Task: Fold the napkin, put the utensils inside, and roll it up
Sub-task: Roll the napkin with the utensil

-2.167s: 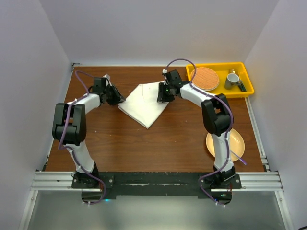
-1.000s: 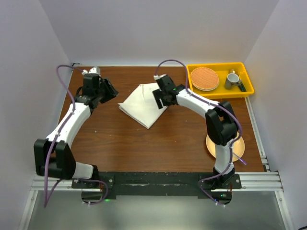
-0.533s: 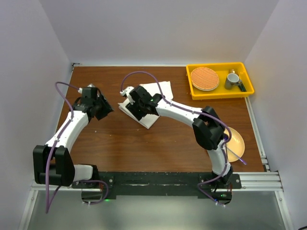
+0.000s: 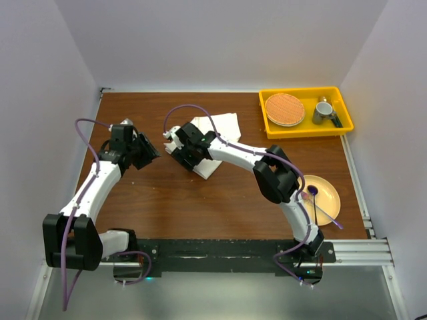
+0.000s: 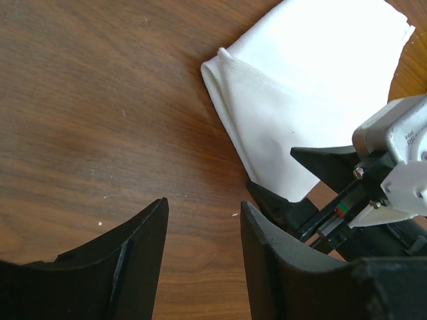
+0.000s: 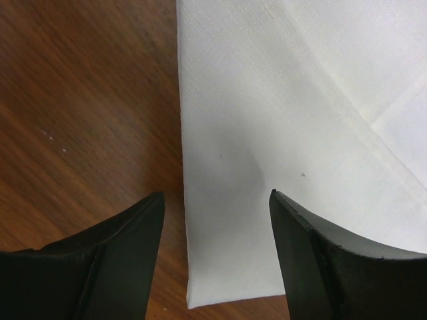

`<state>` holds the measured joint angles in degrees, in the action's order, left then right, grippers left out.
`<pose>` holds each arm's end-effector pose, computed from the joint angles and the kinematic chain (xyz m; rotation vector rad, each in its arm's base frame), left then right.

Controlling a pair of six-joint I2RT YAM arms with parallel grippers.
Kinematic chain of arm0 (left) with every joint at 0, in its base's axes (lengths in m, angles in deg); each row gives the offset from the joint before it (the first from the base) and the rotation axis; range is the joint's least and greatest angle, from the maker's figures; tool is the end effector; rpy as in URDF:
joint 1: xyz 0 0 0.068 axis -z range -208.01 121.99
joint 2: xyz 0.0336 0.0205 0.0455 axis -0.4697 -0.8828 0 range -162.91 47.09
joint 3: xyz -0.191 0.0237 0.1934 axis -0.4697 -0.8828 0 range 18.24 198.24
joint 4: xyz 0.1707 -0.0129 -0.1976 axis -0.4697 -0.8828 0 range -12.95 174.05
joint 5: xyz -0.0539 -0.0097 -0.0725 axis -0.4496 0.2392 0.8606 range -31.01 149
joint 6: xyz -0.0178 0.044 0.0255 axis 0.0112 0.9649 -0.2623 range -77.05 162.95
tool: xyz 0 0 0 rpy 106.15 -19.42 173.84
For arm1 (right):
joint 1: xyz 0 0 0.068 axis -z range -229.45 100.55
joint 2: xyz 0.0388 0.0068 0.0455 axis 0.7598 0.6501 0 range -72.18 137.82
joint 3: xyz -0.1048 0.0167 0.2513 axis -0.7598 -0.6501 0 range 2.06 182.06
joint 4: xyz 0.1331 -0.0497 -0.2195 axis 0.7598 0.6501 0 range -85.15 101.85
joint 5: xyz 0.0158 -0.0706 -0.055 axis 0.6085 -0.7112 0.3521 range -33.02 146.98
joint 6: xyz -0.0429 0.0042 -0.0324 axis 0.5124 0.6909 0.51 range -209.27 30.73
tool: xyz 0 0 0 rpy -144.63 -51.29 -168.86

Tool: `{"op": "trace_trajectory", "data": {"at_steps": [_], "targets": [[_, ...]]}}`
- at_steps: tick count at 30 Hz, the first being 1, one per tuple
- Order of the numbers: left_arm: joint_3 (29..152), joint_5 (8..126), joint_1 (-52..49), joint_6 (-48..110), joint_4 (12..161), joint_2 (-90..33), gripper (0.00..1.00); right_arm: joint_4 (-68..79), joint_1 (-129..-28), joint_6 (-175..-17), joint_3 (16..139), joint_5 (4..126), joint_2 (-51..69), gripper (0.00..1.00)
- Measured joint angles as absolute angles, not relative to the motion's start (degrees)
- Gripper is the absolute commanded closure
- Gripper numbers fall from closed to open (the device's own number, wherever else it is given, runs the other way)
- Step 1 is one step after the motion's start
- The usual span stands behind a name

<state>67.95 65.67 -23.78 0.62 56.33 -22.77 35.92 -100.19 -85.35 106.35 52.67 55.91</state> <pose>0.2521 -0.0228 0.2523 -0.7515 2.3463 -0.5070 0.3148 0.3810 0.1878 -1.1395 2.2706 0.2317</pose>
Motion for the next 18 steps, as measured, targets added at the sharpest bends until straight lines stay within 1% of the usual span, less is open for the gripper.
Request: {"op": "trace_trajectory", "data": {"at_steps": [4, 6, 9, 15, 18], "targets": [[67.5, 66.5, -23.8, 0.7, 56.6, -22.8, 0.48, 36.5, -100.2, -85.1, 107.5, 53.1, 56.7, 0.35], [67.2, 66.7, -23.8, 0.7, 56.6, -22.8, 0.48, 36.6, -100.2, -85.1, 107.6, 53.6, 57.0, 0.39], [67.1, 66.8, -23.8, 0.6, 56.6, -22.8, 0.48, 36.7, -100.2, -85.1, 107.6, 53.8, 57.3, 0.41], [67.1, 66.8, -23.8, 0.6, 56.8, -22.8, 0.48, 36.4, -100.2, -85.1, 107.7, 53.7, 59.0, 0.43], [67.1, 66.8, -23.8, 0.6, 56.8, -22.8, 0.48, 35.7, -100.1, -85.2, 107.7, 53.8, 59.2, 0.46]]}}
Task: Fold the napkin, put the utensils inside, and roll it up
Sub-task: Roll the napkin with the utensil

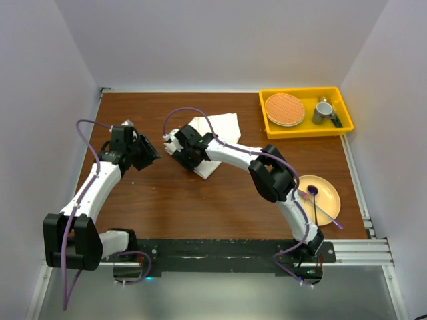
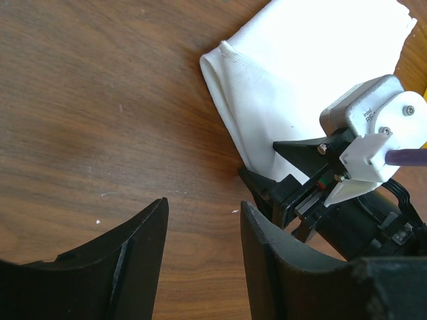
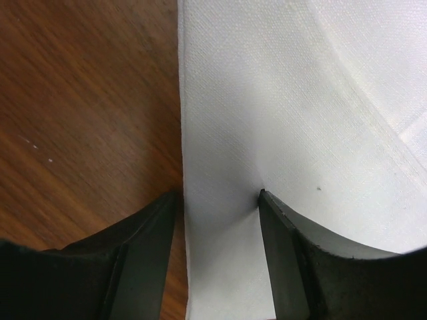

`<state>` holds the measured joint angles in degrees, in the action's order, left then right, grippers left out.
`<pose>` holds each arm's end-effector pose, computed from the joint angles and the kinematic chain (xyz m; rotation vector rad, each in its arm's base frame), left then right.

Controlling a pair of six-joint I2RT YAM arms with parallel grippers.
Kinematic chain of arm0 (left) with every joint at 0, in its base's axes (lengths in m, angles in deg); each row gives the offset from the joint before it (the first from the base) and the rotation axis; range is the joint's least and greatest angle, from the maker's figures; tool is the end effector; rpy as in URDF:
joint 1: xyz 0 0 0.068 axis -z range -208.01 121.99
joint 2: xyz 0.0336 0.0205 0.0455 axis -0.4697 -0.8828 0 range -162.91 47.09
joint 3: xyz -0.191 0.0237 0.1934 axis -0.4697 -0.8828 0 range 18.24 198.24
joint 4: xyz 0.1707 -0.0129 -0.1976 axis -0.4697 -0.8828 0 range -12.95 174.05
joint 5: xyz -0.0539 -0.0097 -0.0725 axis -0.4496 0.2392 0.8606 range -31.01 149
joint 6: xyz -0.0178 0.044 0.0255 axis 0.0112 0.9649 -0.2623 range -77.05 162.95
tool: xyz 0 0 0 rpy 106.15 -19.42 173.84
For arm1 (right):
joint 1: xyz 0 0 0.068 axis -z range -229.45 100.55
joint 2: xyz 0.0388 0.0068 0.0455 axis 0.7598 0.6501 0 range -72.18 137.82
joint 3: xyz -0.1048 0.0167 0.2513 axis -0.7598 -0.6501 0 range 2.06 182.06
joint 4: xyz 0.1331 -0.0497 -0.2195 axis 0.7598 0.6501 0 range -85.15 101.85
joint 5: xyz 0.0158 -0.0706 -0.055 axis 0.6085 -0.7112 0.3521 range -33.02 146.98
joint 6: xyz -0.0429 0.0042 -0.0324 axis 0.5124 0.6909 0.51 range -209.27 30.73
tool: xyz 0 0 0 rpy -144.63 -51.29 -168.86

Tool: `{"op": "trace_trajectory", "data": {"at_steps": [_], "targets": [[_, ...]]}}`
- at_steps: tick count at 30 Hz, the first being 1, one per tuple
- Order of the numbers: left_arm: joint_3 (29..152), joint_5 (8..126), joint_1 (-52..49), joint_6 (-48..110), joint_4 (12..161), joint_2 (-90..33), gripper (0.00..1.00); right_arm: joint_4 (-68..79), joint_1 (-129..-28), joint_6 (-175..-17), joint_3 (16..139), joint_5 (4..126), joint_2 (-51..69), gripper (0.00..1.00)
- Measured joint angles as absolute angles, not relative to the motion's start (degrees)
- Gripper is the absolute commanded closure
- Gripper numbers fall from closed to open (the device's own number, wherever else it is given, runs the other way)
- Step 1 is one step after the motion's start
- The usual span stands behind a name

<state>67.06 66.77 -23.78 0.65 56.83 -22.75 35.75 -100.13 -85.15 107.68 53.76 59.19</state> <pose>0.2509 -0.0234 0.2480 -0.7457 2.3583 -0.5270 0.3192 0.3867 0.1677 -1.1659 2.2962 0.2383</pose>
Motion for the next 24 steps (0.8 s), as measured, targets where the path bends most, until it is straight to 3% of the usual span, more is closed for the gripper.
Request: {"op": "trace_trajectory", "data": {"at_steps": [4, 8, 9, 12, 20, 24], "targets": [[67.1, 66.7, -23.8, 0.6, 57.0, -22.8, 0.47, 35.1, -99.7, -85.3, 107.6, 54.0, 59.3, 0.55], [67.1, 66.7, -23.8, 0.6, 57.1, -22.8, 0.46, 34.2, -99.5, -85.4, 107.1, 53.8, 59.3, 0.67], [67.0, 66.8, -23.9, 0.6, 57.2, -22.8, 0.46, 33.8, -99.4, -85.5, 106.8, 53.6, 59.3, 0.75], [66.1, 67.9, -24.4, 0.6, 58.4, -23.5, 0.46, 33.0, -99.1, -85.7, 106.2, 53.3, 59.0, 0.81], [61.2, 73.5, -25.6, -0.5, 64.2, -28.6, 0.35, 30.2, -98.7, -88.7, 103.9, 54.4, 57.9, 0.89], [59.6, 76.4, -25.7, -2.6, 68.9, -32.2, 0.34, 29.0, -98.5, -90.9, 102.9, 56.3, 57.4, 0.93]]}}
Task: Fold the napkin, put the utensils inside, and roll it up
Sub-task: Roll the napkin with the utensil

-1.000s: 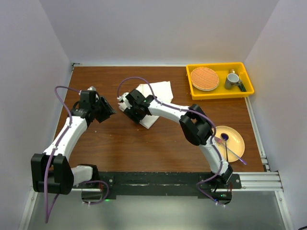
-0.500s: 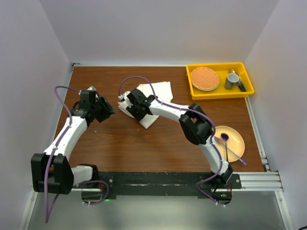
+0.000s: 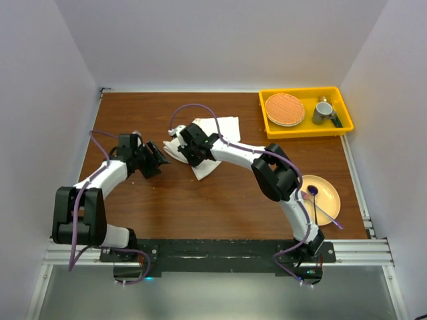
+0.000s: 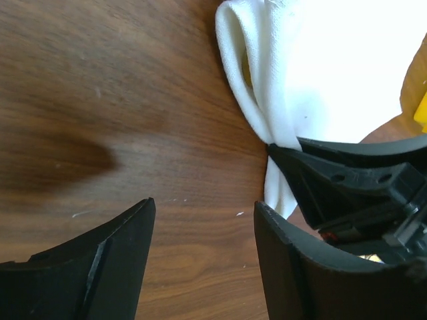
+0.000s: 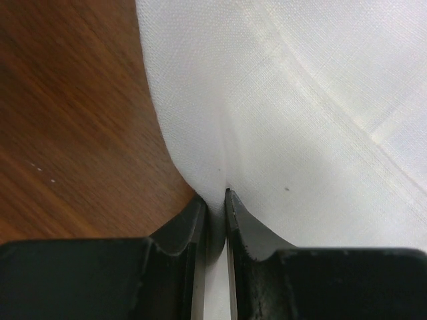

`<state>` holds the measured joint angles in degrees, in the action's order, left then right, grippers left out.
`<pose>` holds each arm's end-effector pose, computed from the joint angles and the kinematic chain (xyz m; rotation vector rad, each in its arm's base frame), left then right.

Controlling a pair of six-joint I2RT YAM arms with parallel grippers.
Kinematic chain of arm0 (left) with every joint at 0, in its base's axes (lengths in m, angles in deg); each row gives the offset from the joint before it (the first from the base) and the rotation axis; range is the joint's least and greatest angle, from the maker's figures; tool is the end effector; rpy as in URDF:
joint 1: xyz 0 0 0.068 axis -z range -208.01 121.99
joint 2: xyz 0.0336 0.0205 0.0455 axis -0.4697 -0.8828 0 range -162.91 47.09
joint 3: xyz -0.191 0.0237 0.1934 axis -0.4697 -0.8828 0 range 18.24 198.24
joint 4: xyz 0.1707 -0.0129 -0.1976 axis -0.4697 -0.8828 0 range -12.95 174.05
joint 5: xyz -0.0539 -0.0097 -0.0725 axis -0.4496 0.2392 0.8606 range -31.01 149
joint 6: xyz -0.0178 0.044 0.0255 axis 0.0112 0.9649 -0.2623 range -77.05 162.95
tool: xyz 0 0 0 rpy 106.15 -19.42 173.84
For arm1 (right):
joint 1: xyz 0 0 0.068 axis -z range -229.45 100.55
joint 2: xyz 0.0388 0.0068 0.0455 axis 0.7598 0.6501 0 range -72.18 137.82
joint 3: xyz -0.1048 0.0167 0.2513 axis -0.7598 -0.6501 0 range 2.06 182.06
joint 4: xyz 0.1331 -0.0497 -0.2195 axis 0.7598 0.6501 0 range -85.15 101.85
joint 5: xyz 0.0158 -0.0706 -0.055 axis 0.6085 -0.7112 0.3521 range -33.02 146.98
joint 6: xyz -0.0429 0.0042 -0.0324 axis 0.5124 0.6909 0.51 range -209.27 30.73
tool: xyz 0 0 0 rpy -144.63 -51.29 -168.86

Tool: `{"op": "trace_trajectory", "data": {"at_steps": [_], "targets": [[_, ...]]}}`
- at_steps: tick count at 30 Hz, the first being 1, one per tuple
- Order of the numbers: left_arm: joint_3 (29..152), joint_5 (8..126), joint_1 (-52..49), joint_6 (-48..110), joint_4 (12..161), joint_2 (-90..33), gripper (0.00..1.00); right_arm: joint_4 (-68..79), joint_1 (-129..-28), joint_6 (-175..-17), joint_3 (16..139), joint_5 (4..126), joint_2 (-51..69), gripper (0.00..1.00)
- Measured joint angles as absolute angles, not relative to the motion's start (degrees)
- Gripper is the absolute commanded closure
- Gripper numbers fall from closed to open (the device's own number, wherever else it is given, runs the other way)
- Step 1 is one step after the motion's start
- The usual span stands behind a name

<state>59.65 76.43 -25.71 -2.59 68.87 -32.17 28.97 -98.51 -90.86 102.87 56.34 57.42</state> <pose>0.2653 -0.0214 0.1837 -0.8281 2.4489 -0.7119 0.3266 0.3759 0.1641 -1.0139 2.3174 0.3502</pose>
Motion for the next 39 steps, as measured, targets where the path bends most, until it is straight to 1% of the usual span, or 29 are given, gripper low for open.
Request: {"op": "trace_trajectory", "data": {"at_steps": [1, 3, 5, 10, 18, 28, 31, 33, 35, 39], "targets": [[59.6, 76.8, -25.7, -3.1, 69.9, -33.0, 0.34, 28.6, -98.5, -91.3, 102.6, 56.7, 57.2, 0.94], [59.6, 77.1, -25.7, -4.1, 72.2, -34.7, 0.34, 28.0, -98.5, -92.0, 102.0, 57.5, 57.0, 0.99], [59.9, 77.3, -25.7, -4.8, 73.8, -37.0, 0.34, 27.7, -98.5, -92.5, 102.0, 58.5, 57.0, 1.0], [61.4, 76.7, -25.7, -5.8, 76.0, -42.9, 0.34, 27.2, -98.5, -93.1, 101.8, 60.2, 57.0, 1.0], [62.5, 72.1, -25.7, -4.4, 81.1, -44.0, 0.34, 26.4, -98.2, -93.2, 101.4, 63.4, 56.9, 1.0], [64.5, 73.5, -25.6, -4.4, 90.5, -50.4, 0.4, 25.7, -97.1, -93.4, 100.9, 66.8, 56.9, 1.0], [64.6, 74.0, -25.3, -4.4, 92.8, -51.4, 0.46, 25.6, -97.0, -93.4, 100.9, 67.1, 56.9, 1.0], [64.6, 74.0, -25.1, -4.1, 93.3, -51.8, 0.44, 25.6, -97.0, -93.4, 100.9, 67.1, 56.9, 1.0], [64.6, 74.0, -24.9, -3.9, 93.2, -51.7, 0.39, 25.6, -97.0, -93.4, 100.9, 67.1, 56.9, 1.0], [62.9, 72.9, -24.5, -3.8, 91.5, -48.6, 0.37, 25.6, -96.9, -93.4, 100.9, 67.2, 56.9, 1.0]]}}
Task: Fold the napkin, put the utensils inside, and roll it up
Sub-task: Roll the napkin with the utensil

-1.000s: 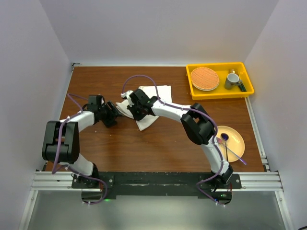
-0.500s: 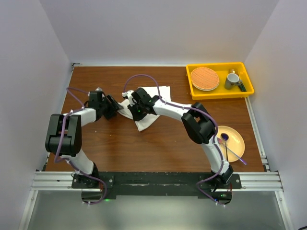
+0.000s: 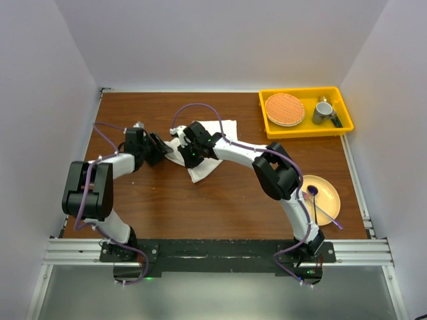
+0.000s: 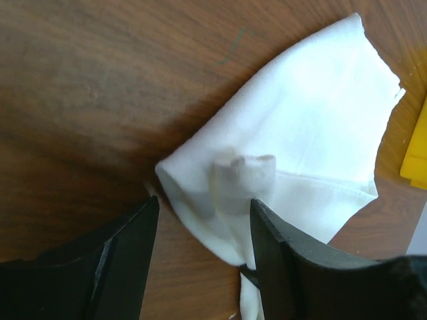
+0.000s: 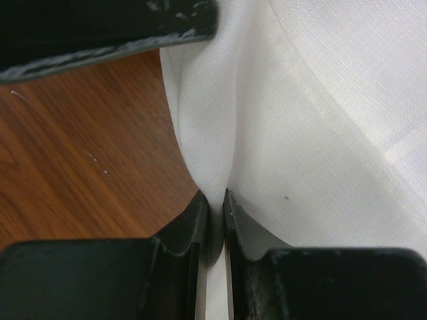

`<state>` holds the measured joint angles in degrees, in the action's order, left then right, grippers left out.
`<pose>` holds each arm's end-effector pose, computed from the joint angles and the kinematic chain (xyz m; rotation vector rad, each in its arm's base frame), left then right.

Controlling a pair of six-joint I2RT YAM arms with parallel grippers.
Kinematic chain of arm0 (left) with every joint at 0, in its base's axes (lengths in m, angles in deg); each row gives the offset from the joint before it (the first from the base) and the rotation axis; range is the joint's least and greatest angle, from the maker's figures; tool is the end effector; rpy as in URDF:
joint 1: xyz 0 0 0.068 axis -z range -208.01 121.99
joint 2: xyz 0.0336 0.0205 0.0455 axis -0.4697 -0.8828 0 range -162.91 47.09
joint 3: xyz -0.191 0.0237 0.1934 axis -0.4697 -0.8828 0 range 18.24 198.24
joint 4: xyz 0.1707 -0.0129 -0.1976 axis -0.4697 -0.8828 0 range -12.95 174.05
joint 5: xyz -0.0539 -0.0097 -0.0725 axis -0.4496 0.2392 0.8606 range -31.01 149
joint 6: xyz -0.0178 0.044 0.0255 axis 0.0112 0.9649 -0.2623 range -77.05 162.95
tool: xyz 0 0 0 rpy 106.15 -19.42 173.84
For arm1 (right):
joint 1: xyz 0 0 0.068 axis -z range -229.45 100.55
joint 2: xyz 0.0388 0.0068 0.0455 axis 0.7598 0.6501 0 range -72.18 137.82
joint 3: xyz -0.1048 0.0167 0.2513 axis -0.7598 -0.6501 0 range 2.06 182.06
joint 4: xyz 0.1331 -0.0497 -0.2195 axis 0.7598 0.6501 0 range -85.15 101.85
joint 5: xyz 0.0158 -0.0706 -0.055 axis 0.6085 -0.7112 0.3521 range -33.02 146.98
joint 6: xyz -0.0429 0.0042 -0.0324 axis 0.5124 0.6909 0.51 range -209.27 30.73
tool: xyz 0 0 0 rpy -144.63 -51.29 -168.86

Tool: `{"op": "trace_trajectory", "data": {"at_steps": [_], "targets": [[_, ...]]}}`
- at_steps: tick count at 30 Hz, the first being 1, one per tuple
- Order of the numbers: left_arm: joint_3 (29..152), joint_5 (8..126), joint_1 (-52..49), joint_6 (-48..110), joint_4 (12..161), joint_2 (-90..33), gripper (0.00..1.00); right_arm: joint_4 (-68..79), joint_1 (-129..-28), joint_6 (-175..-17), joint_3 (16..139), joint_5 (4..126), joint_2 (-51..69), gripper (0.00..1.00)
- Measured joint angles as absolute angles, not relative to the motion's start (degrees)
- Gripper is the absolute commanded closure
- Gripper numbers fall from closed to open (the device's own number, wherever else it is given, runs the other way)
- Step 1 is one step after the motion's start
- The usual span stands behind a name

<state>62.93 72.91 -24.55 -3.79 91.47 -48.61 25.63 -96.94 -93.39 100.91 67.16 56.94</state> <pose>0.3245 -0.0282 0.1487 -0.7726 2.2900 -0.7057 0.3311 0.3706 0.1618 -1.0131 2.3309 0.5947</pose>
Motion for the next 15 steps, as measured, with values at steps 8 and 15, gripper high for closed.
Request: {"op": "trace_trajectory", "data": {"at_steps": [8, 15], "targets": [[61.4, 72.3, -24.5, -4.0, 90.1, -42.2, 0.17, 25.5, -96.9, -93.4, 100.8, 67.4, 56.9, 1.0], [61.8, 74.8, -24.5, -4.7, 92.5, -47.6, 0.23, 25.1, -96.6, -93.4, 100.5, 68.2, 56.9, 1.0]]}}
